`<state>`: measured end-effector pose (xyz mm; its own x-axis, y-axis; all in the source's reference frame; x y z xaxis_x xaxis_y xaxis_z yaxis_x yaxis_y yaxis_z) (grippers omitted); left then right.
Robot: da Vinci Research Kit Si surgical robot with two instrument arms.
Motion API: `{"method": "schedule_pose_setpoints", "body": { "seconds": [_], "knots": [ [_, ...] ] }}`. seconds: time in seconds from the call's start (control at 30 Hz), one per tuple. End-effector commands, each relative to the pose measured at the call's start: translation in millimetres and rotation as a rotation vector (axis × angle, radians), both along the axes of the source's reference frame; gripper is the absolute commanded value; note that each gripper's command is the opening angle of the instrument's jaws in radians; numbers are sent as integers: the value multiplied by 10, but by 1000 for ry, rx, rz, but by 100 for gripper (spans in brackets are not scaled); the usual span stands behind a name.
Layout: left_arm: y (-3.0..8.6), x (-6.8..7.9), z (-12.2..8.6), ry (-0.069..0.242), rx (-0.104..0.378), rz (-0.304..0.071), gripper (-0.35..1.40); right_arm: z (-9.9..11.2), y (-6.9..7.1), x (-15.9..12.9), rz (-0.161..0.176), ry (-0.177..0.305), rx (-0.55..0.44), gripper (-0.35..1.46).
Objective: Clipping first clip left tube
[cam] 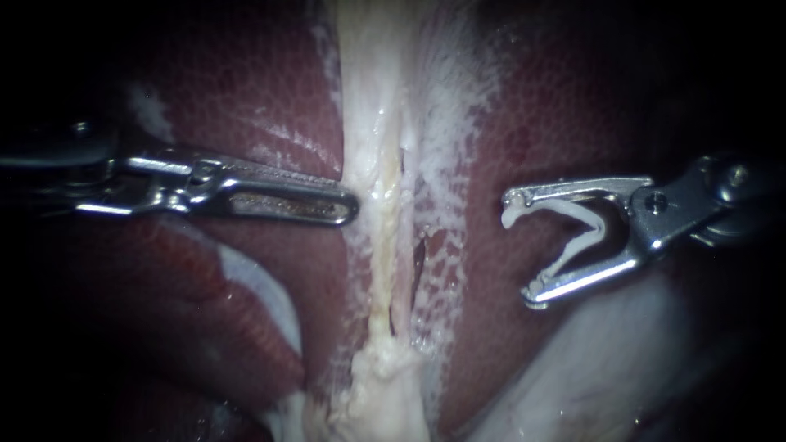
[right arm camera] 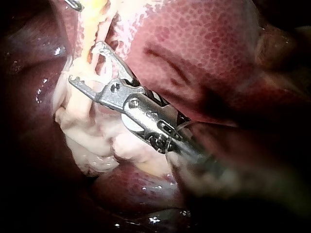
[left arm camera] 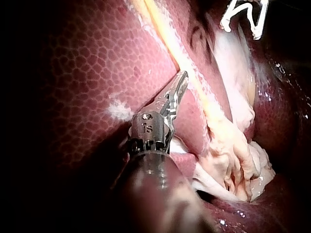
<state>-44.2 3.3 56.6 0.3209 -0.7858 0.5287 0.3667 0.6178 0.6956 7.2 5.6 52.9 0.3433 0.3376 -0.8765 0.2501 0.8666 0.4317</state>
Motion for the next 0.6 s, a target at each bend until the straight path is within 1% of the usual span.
{"method": "schedule_pose_setpoints", "body": {
  "seconds": [0.03,0.23,0.43,0.5,0.6],
  "knots": [
    [0,0,0,0,0,0,-30,0,0,0,0,0,0,60],
    [1,1,-3,-1,1,1,-30,0,0,1,0,0,0,60],
    [7,9,-22,-9,12,6,-30,2,-4,4,-1,0,-3,60],
    [8,13,-30,-6,15,6,-30,4,-6,5,0,0,-5,60],
    [7,19,-40,-14,15,2,-30,7,-10,9,-1,0,-8,60]
  ]
}}
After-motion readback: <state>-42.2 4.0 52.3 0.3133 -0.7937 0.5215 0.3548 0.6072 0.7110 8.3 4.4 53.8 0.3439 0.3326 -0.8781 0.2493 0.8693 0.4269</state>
